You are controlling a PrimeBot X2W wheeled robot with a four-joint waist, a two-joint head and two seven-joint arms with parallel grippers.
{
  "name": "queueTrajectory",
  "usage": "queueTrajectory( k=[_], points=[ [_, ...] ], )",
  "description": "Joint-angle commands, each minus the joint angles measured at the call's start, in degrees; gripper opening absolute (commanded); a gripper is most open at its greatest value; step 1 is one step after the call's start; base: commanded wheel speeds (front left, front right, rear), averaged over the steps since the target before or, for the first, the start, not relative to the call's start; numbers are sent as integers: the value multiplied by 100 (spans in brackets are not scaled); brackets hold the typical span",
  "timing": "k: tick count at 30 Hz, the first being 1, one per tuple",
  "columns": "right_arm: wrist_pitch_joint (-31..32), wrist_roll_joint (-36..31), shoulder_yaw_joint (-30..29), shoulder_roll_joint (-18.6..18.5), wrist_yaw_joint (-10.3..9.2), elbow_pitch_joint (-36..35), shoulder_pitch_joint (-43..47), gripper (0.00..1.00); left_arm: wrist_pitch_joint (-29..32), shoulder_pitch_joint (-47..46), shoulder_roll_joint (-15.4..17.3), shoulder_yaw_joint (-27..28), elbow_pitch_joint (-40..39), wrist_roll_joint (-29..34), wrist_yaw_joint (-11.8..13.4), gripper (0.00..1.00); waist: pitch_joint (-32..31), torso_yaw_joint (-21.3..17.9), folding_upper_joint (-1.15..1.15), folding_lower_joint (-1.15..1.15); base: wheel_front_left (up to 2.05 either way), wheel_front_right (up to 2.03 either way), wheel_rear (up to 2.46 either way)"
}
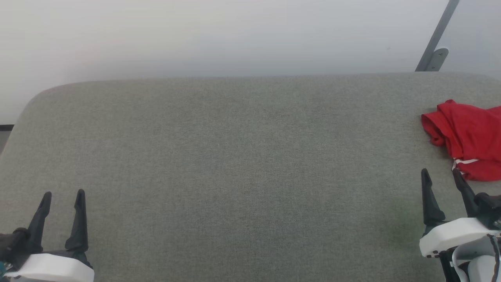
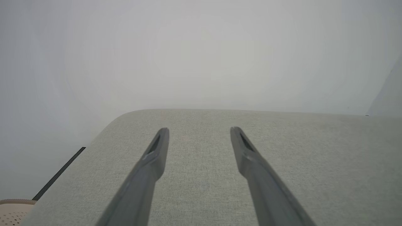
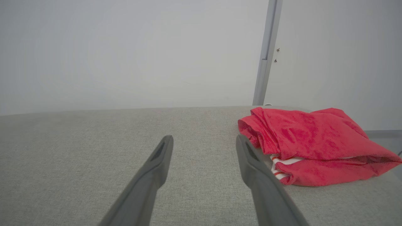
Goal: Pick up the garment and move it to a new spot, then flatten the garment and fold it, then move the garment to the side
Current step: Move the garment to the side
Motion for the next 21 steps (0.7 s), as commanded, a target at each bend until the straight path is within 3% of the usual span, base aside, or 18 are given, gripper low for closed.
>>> queueTrajectory(
  k=[1, 21],
  points=[
    [-29, -4, -14, 18, -6, -44, 46, 100, 6, 39, 7, 10, -12, 3, 7, 100, 0, -6, 0, 0, 0, 0, 0],
    [-29, -19, -40, 154, -6, -241, 243, 100, 6, 72, 70, -109, 6, -147, 7, 100, 3, -100, 0, 0, 0, 0, 0]
  ],
)
